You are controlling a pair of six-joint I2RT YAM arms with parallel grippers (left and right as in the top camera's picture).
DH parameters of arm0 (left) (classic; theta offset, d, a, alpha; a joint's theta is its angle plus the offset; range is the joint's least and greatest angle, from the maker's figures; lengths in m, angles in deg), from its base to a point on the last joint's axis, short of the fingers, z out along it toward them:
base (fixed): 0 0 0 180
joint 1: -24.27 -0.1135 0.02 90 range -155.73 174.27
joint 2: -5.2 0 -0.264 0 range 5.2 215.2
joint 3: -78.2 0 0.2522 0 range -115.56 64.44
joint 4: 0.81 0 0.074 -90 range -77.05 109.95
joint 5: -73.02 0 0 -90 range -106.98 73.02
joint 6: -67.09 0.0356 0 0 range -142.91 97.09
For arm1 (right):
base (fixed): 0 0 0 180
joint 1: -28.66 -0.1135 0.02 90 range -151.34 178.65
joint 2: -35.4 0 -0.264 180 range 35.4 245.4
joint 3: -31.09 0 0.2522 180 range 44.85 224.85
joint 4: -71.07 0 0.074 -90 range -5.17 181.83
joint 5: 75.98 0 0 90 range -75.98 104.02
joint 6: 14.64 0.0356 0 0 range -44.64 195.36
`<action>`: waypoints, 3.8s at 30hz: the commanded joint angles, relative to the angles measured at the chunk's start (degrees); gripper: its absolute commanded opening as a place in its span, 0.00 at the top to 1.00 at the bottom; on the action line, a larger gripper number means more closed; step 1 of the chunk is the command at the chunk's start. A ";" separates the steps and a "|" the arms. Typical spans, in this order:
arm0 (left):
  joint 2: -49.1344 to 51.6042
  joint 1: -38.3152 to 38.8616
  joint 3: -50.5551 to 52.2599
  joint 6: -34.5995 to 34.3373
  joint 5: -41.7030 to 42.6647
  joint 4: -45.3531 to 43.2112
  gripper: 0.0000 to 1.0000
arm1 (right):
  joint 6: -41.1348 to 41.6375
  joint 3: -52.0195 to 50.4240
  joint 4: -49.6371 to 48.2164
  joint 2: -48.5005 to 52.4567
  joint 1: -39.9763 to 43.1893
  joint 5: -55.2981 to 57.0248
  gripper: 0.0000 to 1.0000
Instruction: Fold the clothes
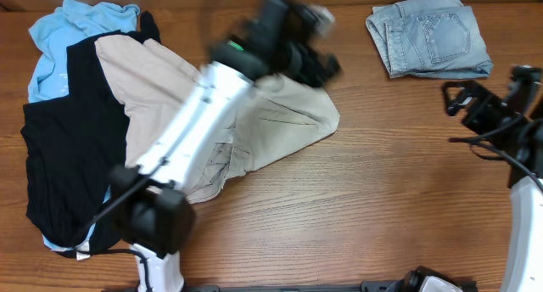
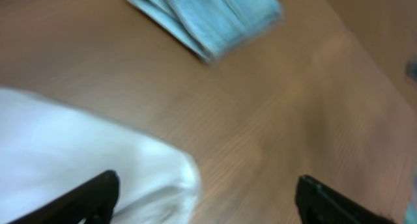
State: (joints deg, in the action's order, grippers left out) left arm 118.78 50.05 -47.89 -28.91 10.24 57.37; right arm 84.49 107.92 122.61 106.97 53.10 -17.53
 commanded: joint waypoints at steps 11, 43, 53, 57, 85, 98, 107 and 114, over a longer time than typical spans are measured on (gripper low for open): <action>-3.17 -27.34 -10.36 0.20 -5.95 13.99 0.00 | 7.34 1.62 -23.34 13.92 -39.06 14.49 0.07; -0.70 -29.51 -8.50 1.31 -15.85 18.51 0.00 | 12.83 15.80 -19.82 43.52 -66.73 43.56 0.96; -0.70 -29.51 -8.50 1.79 -16.76 18.78 0.00 | 20.11 27.89 20.13 34.93 -60.28 29.59 0.96; -0.70 -29.49 -8.50 1.77 -16.72 18.58 0.00 | 20.11 27.34 39.30 31.93 -55.19 27.80 0.96; 5.60 -17.64 -8.50 15.26 -12.96 13.44 0.00 | 37.40 -4.66 44.76 -2.47 -41.20 27.34 0.32; 23.54 -4.81 -8.50 18.78 -12.70 -11.13 0.03 | 27.67 0.39 28.44 -11.02 -35.60 31.71 0.19; 29.59 -4.37 -8.50 14.10 -12.81 -14.16 0.31 | 26.38 0.37 25.20 -11.39 -34.42 32.85 0.19; 32.24 -4.37 -8.50 14.12 -14.78 -13.49 0.52 | 26.36 0.33 23.69 -10.88 -34.42 33.73 0.19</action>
State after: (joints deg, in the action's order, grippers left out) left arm 149.05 45.94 -56.63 -14.39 -3.11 43.58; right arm 111.37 106.78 147.03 96.02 18.50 14.89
